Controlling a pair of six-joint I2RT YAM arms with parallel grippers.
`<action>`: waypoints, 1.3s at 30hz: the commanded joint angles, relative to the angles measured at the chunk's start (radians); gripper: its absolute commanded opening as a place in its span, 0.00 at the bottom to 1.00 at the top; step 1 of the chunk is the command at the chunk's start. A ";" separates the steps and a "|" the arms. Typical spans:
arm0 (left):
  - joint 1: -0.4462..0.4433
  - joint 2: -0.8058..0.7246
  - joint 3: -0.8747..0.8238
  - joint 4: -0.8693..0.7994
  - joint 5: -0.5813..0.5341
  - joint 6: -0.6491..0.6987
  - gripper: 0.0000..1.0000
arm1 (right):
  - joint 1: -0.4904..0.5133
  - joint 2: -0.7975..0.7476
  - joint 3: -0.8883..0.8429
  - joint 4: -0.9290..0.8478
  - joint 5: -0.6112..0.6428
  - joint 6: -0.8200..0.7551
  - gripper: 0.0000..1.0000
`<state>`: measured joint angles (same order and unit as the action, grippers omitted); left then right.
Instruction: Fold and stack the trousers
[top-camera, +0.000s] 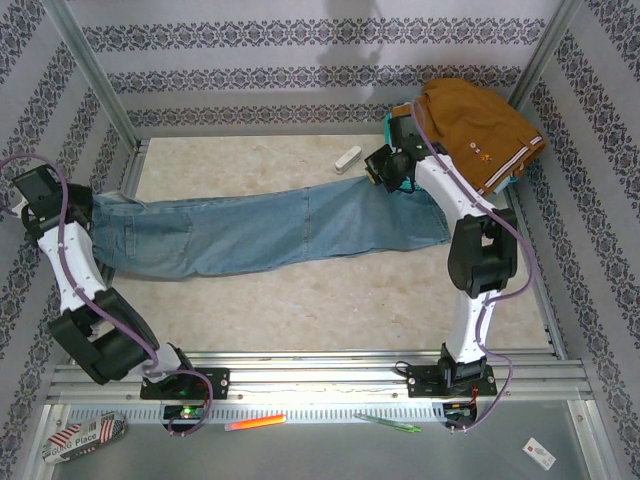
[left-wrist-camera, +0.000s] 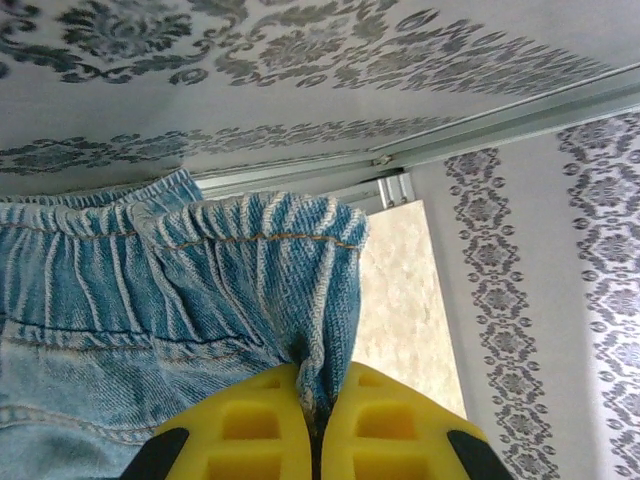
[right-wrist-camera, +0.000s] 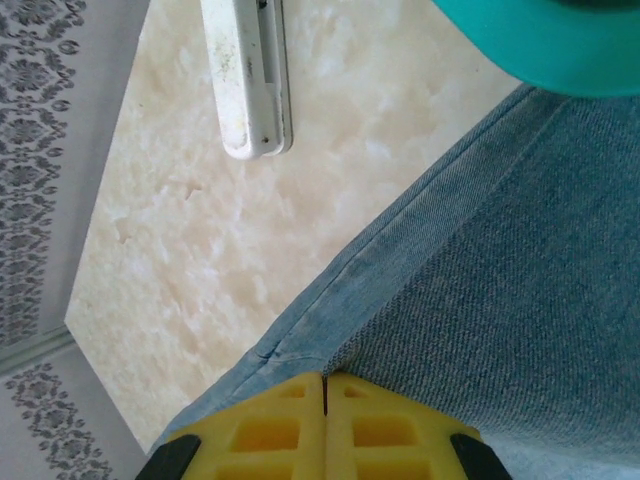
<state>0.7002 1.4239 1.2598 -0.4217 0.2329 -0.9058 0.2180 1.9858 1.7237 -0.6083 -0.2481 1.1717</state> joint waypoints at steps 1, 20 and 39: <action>-0.013 0.075 0.066 0.024 -0.002 0.012 0.00 | -0.020 0.085 0.073 -0.055 0.023 -0.055 0.00; -0.083 0.397 0.286 -0.030 0.039 0.102 0.68 | 0.007 0.191 0.340 -0.212 -0.026 -0.215 0.42; -0.657 0.177 -0.325 0.278 0.100 0.044 0.61 | -0.114 -0.149 -0.411 -0.084 0.173 -0.477 0.00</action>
<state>0.0402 1.5791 0.9787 -0.2470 0.3401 -0.8234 0.1280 1.8160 1.3518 -0.7052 -0.1150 0.7486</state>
